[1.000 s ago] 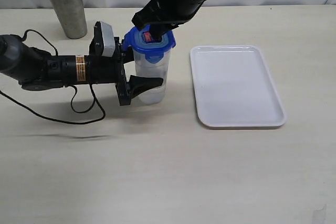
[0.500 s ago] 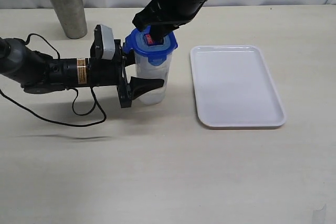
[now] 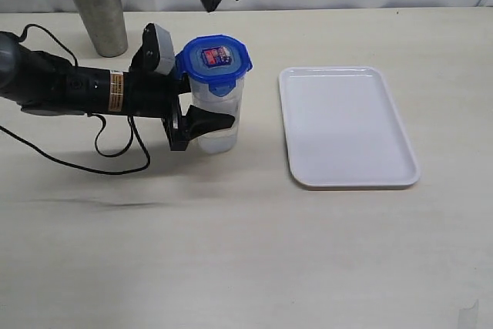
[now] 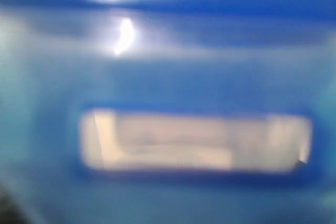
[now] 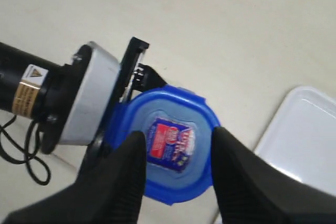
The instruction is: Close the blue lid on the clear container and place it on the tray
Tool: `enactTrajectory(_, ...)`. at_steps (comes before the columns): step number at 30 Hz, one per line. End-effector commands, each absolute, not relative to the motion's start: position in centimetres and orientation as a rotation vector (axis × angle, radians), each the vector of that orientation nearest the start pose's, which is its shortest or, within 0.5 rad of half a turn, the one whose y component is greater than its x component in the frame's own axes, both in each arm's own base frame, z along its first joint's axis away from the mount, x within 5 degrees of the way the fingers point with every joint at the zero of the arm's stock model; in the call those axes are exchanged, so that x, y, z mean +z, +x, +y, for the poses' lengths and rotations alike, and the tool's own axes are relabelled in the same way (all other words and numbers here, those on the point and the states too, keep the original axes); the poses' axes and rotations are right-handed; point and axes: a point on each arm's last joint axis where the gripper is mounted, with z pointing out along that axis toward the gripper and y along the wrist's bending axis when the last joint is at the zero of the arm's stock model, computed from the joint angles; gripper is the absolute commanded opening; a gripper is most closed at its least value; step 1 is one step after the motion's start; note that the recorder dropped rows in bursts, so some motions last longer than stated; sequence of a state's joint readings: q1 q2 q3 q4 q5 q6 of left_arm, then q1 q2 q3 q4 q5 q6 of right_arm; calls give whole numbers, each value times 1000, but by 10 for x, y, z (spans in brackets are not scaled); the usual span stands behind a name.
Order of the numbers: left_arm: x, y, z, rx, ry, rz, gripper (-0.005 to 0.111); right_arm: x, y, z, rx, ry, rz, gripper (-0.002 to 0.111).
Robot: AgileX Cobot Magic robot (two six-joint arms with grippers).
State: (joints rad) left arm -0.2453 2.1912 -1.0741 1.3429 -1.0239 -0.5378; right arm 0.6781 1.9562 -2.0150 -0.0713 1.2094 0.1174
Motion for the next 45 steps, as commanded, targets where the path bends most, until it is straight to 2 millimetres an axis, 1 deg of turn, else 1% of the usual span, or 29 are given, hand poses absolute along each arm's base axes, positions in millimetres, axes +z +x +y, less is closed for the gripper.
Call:
enactTrajectory(1, 102, 350, -168, -903, 1266, 1543, 0, 334, 328, 290, 175, -780, 2566, 40)
enactTrajectory(6, 105, 349, -169, -934, 1264, 1504, 0, 300, 338, 303, 159, -786, 2647, 40)
enactTrajectory(8, 109, 348, -171, -966, 1232, 1450, 0, 291, 340, 305, 150, -792, 2664, 40)
enactTrajectory(9, 109, 348, -171, -986, 1213, 1423, 0, 291, 340, 305, 150, -792, 2665, 40)
enactTrajectory(11, 109, 350, -171, -982, 1191, 1425, 0, 293, 341, 303, 140, -791, 2655, 40)
enactTrajectory(13, 105, 351, -170, -946, 1214, 1462, 0, 303, 342, 300, 115, -788, 2619, 40)
enactTrajectory(16, 109, 351, -169, -936, 1225, 1472, 0, 315, 343, 295, 58, -782, 2568, 40)
enactTrajectory(18, 112, 350, -169, -935, 1242, 1465, 0, 317, 345, 292, 26, -778, 2553, 40)
enactTrajectory(24, 120, 353, -159, -947, 1216, 1489, 0, 314, 355, 279, 3, -766, 2567, 40)
enactTrajectory(28, 128, 353, -149, -992, 1194, 1455, 0, 314, 362, 270, -8, -752, 2572, 39)
enactTrajectory(30, 130, 354, -146, -987, 1189, 1455, 0, 314, 362, 270, 11, -750, 2580, 39)
enactTrajectory(33, 129, 354, -146, -981, 1190, 1461, 0, 313, 358, 275, 93, -815, 2587, 39)
enactTrajectory(35, 129, 354, -147, -982, 1189, 1460, 0, 311, 356, 278, 146, -855, 2592, 39)
enactTrajectory(36, 129, 354, -147, -982, 1189, 1460, 0, 310, 356, 278, 142, -856, 2596, 39)
enactTrajectory(38, 129, 354, -147, -989, 1190, 1466, 0, 304, 357, 275, 91, -866, 2602, 39)
enactTrajectory(39, 131, 353, -146, -993, 1198, 1464, 0, 296, 358, 271, 23, -876, 2614, 39)
enactTrajectory(43, 135, 352, -146, -997, 1205, 1458, 0, 275, 358, 263, -110, -908, 2652, 39)
enactTrajectory(45, 134, 352, -146, -989, 1208, 1465, 0, 274, 357, 263, -117, -906, 2658, 39)
